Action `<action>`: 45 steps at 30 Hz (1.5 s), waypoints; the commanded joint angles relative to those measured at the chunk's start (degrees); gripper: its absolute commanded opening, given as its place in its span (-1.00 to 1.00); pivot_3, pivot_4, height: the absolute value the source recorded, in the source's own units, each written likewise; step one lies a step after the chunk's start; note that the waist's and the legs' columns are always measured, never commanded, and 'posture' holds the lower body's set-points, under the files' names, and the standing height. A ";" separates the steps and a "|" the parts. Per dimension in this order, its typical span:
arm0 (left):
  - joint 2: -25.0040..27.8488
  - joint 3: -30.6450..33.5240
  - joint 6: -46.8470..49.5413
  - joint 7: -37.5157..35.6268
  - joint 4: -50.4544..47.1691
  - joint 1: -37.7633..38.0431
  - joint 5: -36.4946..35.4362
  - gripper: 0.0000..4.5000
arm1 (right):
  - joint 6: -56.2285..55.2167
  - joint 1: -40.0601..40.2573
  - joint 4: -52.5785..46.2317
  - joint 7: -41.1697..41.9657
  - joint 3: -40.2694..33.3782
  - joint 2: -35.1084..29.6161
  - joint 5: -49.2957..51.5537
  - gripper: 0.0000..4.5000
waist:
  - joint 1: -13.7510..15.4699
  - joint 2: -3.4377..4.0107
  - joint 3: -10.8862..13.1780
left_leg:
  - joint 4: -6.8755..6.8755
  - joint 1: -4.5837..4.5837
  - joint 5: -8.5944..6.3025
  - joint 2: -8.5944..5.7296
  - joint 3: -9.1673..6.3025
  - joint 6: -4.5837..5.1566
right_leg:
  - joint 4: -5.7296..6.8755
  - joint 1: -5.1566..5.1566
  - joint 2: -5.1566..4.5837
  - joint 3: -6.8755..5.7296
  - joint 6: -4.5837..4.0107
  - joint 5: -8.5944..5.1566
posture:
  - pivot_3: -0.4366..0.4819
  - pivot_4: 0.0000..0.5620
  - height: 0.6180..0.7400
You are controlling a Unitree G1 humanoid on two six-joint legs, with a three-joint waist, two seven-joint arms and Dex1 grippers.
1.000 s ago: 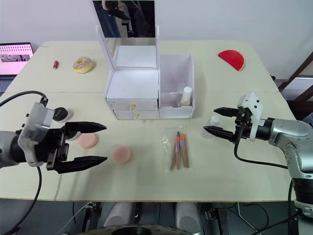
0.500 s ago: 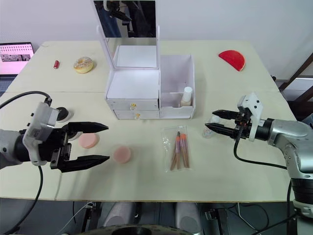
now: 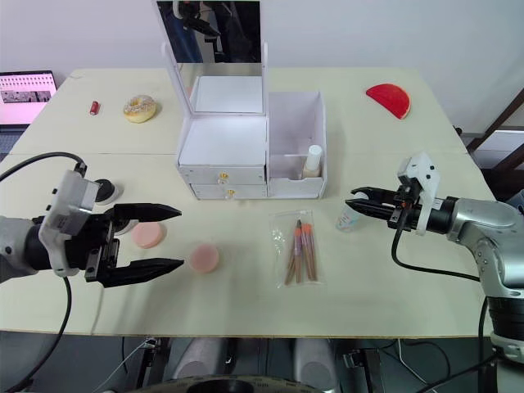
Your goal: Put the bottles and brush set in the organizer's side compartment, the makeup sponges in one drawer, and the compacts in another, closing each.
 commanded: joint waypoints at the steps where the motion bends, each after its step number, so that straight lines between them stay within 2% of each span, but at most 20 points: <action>1: 0.84 0.12 -0.28 -0.07 -0.28 -0.29 0.37 1.00 | 2.69 -4.95 -6.10 0.01 -2.69 -2.04 4.66 -0.69 | -0.05 0.02 0.01 | 0.00 0.00 0.00 0.00 0.00 0.00 | 0.00 0.00 0.00 0.00 0.00 0.00 | -0.05 -0.47 0.99; 6: 1.04 0.10 -0.58 -0.56 0.97 -0.50 1.61 1.00 | 10.34 -18.64 -10.56 -3.40 0.07 -1.57 11.07 -0.69 | -0.19 0.08 0.05 | -0.02 -0.01 0.00 0.01 -0.01 0.00 | 0.01 -0.04 0.02 0.00 0.00 0.00 | -0.05 -0.47 0.99; 10: 0.71 -0.29 -0.76 -0.58 1.13 -0.68 2.18 1.00 | 17.22 -32.43 -6.22 -11.65 8.08 4.27 7.86 -0.69 | -0.88 -0.06 -0.01 | -0.02 0.00 0.00 0.02 -0.04 0.00 | 0.02 -0.06 0.03 0.00 -0.03 0.02 | -0.05 -0.47 0.99; 15: 0.06 -0.43 -0.92 -0.07 0.87 -0.84 2.25 1.00 | 17.65 -40.24 1.11 -15.62 14.96 9.24 1.25 -0.69 | -1.12 -0.10 -0.02 | -0.03 -0.18 0.00 -0.07 -0.05 0.00 | -0.02 -0.19 0.00 0.05 -0.03 0.02 | -0.05 -0.47 0.99; 20: -0.71 0.20 -1.52 1.67 0.44 -2.24 1.90 1.00 | 14.24 -41.84 5.86 -13.28 20.07 11.05 -4.13 -0.69 | -1.24 -0.10 -0.02 | -0.07 -0.46 0.01 -0.08 -0.07 0.00 | 0.00 -0.49 0.01 0.05 0.20 0.14 | -0.05 -0.47 0.99; 28: -1.88 1.74 -1.28 6.36 0.08 -5.30 0.21 1.00 | 9.89 -41.41 11.05 -11.66 23.73 14.45 -10.18 -0.69 | -1.54 -0.10 -0.03 | -0.01 -0.42 0.02 -0.08 -0.06 -0.01 | 0.11 -0.50 0.03 0.08 0.27 0.19 | -0.05 -0.47 0.99; 45: -1.05 1.68 -1.12 9.23 -0.21 -6.93 -2.51 1.00 | 4.74 -38.85 17.15 -10.95 27.27 18.36 -19.95 -0.69 | -1.52 -0.10 -0.03 | -0.02 -0.32 0.04 -0.08 -0.05 -0.04 | 0.22 -0.48 0.05 0.15 0.28 0.20 | -0.05 -0.47 0.99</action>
